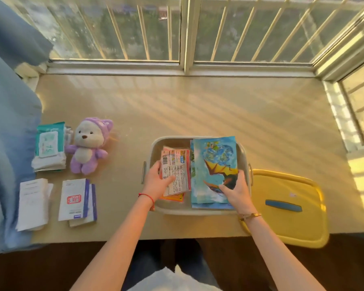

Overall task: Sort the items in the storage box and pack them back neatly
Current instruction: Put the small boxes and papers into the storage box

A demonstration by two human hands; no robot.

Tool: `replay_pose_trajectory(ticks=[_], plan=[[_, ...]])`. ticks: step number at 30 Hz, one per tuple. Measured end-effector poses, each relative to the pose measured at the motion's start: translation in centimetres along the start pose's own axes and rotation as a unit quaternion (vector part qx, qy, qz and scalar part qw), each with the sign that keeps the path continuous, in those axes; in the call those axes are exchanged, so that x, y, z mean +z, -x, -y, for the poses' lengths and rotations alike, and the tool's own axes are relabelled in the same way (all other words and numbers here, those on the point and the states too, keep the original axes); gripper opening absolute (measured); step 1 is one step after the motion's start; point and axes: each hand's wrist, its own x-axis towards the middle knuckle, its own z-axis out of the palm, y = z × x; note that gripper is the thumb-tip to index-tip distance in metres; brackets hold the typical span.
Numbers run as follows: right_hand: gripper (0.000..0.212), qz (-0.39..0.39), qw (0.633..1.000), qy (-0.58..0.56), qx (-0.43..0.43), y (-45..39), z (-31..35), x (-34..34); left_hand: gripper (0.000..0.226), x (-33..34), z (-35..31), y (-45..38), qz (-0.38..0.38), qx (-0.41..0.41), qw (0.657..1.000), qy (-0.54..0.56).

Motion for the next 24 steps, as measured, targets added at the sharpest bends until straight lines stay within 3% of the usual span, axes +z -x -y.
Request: replay_pose_trajectory(ticks=[6, 11, 18, 24], plan=[[0.052, 0.02, 0.995, 0.055, 0.079, -3.0, -2.9, 1.4, 0.041, 3.7, 3.0, -2.6, -0.058, -0.078, 0.994, -0.039], [0.044, 0.045, 0.974, 0.165, 0.149, -5.7, -4.1, 2.9, 0.043, 4.8, 4.4, -4.8, -0.053, -0.116, 0.991, -0.045], [0.054, 0.092, 0.933, 0.31, 0.16, -7.5, -5.3, 3.9, 0.043, 5.7, 6.1, -6.7, -0.078, -0.149, 0.983, -0.073], [0.063, 0.081, 0.91, 0.372, 0.163, -7.4, -4.7, 4.4, 0.039, 5.4, 6.7, -6.4, -0.097, -0.148, 0.976, -0.124]])
